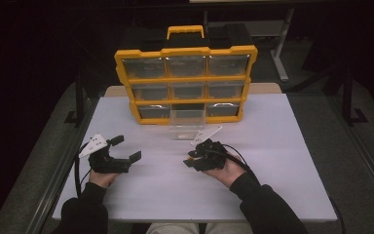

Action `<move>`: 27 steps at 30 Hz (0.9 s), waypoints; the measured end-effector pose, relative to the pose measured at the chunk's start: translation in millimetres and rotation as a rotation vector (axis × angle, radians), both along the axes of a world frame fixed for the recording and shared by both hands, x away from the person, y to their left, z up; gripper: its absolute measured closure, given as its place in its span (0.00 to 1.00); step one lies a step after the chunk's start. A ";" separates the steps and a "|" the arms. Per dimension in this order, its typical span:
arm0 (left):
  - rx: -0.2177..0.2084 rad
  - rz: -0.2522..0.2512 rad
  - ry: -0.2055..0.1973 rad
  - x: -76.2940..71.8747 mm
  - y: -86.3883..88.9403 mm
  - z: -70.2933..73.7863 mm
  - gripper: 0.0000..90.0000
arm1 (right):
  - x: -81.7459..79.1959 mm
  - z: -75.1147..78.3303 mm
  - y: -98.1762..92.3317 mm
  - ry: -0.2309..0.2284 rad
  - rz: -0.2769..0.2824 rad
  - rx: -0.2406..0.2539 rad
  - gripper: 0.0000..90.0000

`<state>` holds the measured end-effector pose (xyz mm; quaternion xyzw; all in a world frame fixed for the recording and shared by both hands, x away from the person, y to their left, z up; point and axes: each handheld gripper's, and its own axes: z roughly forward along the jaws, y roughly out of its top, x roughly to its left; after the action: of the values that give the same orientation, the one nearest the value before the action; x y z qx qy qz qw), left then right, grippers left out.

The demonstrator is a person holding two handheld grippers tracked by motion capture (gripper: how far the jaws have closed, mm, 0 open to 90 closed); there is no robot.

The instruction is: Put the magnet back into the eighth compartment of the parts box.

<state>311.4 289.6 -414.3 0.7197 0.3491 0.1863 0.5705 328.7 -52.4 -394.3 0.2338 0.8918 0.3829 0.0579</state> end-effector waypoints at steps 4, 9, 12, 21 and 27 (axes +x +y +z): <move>-0.002 0.000 -0.001 -0.2 0.1 0.3 0.00 | 1.6 5.2 0.4 -0.004 -0.002 0.010 0.69; -0.004 0.009 -0.009 -0.7 0.4 0.9 0.00 | 5.2 13.6 0.4 -0.018 -0.004 0.023 0.69; -0.001 0.008 -0.006 -0.1 0.1 0.2 0.00 | 8.7 16.9 -0.3 -0.022 -0.008 0.028 0.69; -0.003 0.006 -0.009 0.0 0.0 0.4 0.00 | 22.2 27.6 -3.7 -0.026 -0.035 0.062 0.69; -0.004 0.005 -0.009 0.0 1.0 0.8 0.00 | 31.3 42.8 -2.4 -0.053 -0.043 0.054 0.69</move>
<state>311.4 290.6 -413.5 0.7167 0.3490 0.1901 0.5731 360.0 -54.8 -351.5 0.2443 0.8740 0.4116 0.0834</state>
